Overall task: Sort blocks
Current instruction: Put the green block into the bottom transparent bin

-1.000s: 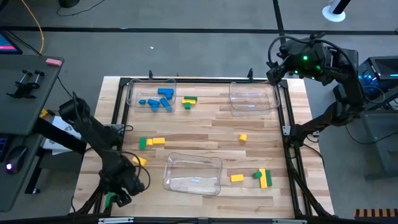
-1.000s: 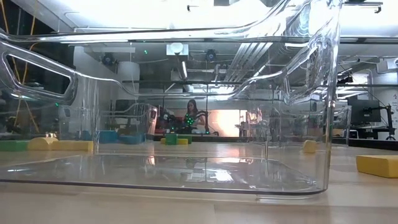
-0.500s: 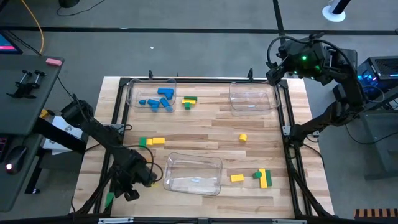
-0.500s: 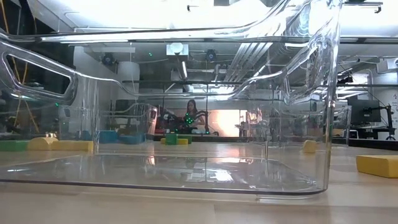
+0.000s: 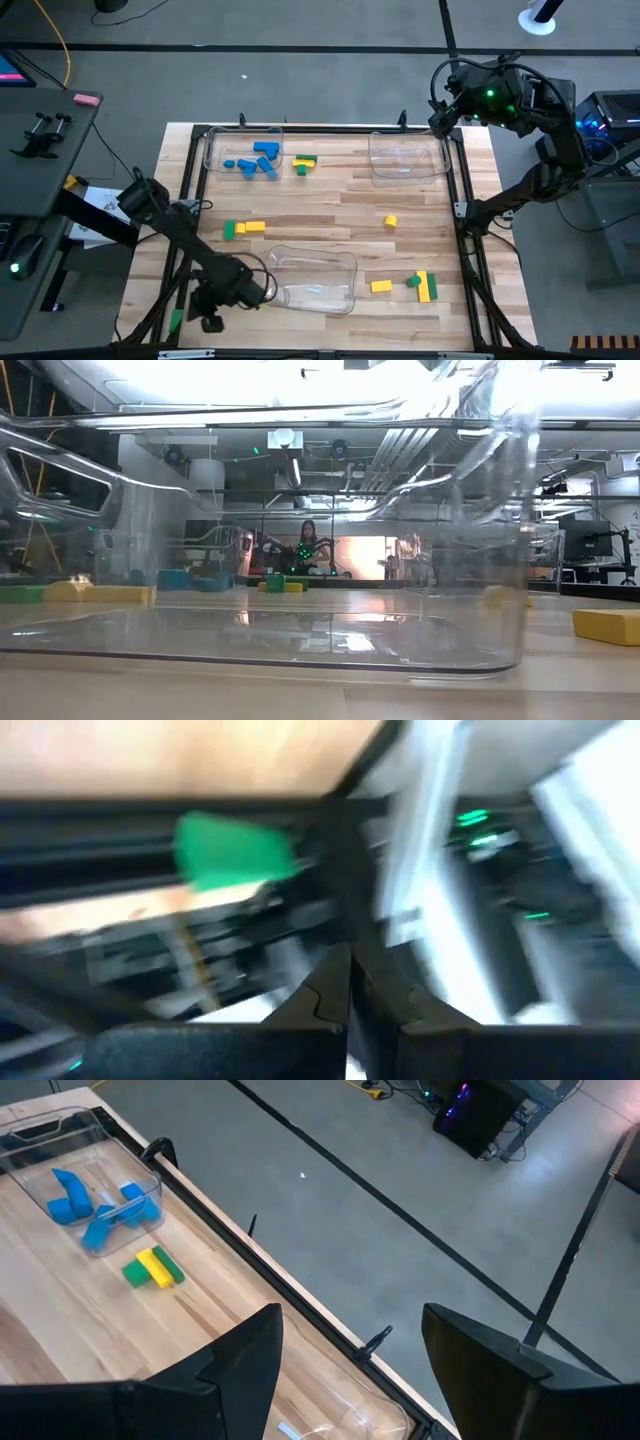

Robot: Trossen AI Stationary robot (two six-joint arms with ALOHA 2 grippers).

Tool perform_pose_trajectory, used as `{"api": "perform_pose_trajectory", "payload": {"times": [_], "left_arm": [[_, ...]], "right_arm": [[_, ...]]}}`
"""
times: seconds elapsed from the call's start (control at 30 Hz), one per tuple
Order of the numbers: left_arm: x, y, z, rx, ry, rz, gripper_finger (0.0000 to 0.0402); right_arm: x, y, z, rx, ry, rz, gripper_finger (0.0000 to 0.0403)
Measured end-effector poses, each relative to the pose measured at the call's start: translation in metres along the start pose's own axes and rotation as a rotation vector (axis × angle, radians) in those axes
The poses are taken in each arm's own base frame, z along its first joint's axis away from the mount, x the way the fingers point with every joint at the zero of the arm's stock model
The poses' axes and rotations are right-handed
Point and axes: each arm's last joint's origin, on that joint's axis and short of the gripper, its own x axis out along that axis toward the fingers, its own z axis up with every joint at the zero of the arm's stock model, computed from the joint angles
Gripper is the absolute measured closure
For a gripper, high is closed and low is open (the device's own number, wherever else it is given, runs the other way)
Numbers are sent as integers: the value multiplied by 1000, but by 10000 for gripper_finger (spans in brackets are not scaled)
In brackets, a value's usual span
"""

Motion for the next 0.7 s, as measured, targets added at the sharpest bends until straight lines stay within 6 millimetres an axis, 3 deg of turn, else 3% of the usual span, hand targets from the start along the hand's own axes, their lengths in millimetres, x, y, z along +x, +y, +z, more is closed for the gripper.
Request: {"api": "perform_pose_trajectory", "payload": {"times": [0.27, 0.5, 0.7], "left_arm": [[22, 1, -15, 29, -1, 183, 401], [35, -4, -17, 50, 20, 206, 401], [45, -11, -22, 182, -6, 239, 401]], "right_arm": [[0, 0, 0, -1, 0, 0, 164], [0, 0, 0, -2, 0, 0, 164], [0, 0, 0, 0, 0, 0, 164]]}}
